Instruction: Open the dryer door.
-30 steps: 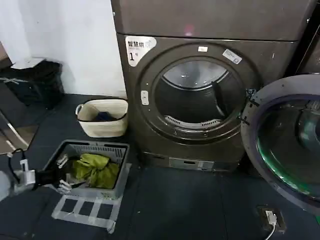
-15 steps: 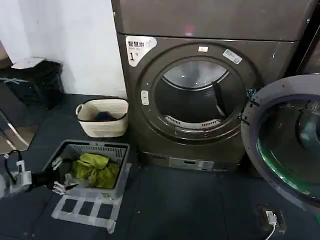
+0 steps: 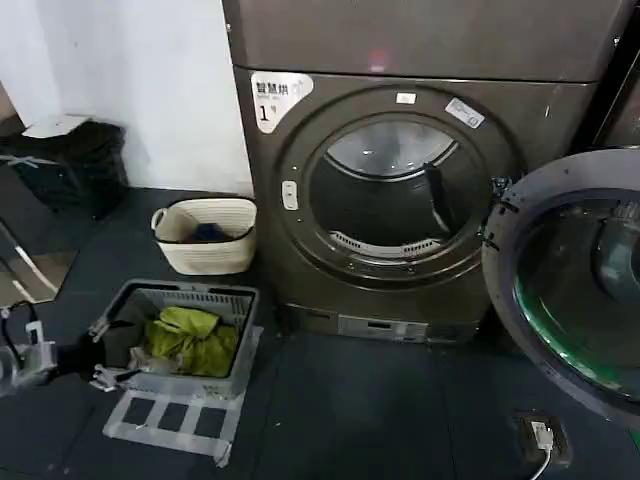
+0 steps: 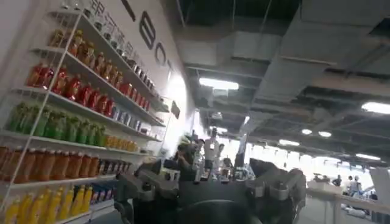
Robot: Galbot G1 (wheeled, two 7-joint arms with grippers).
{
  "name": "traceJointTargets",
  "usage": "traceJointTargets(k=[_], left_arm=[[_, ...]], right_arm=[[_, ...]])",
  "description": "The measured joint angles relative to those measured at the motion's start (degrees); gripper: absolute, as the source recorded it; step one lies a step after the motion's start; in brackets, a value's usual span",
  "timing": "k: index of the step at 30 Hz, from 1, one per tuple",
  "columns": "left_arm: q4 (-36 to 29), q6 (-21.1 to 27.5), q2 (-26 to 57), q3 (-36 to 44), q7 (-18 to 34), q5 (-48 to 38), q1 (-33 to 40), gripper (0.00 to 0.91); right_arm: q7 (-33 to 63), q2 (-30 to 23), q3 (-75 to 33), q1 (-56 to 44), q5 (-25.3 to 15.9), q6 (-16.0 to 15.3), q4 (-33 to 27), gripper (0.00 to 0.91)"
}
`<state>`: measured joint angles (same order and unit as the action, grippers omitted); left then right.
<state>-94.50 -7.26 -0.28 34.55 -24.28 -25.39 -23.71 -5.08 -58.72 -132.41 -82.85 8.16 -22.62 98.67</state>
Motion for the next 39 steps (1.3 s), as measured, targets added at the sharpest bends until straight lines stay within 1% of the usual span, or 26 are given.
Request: traceJointTargets(k=[8,24,32,39], left_arm=[[2.37,-0.25,-0.41,0.00,-0.68,0.50,0.08,0.907],[2.54,-0.03,-0.29,0.00,-0.38,0.14,0.07,0.907],[4.15,-1.44,-1.30,-0.25,-0.34,0.19,0.64,0.907],[4.24,-1.25,-1.28,-0.34,-1.14,0.72,0.70,0.907]], right_arm=[[-0.07,-0.03,-0.21,-0.32,0.10,0.00,0.03,0.907],[-0.24,-0.39,-0.14,-0.31,0.15,0.01,0.37,0.907],[-0.31,-0.46,0.12,-0.08,0.15,0.01,0.66,0.907],[-0.37,-0.46,0.26,0.10,0.14,-0.06,0.86,0.907]])
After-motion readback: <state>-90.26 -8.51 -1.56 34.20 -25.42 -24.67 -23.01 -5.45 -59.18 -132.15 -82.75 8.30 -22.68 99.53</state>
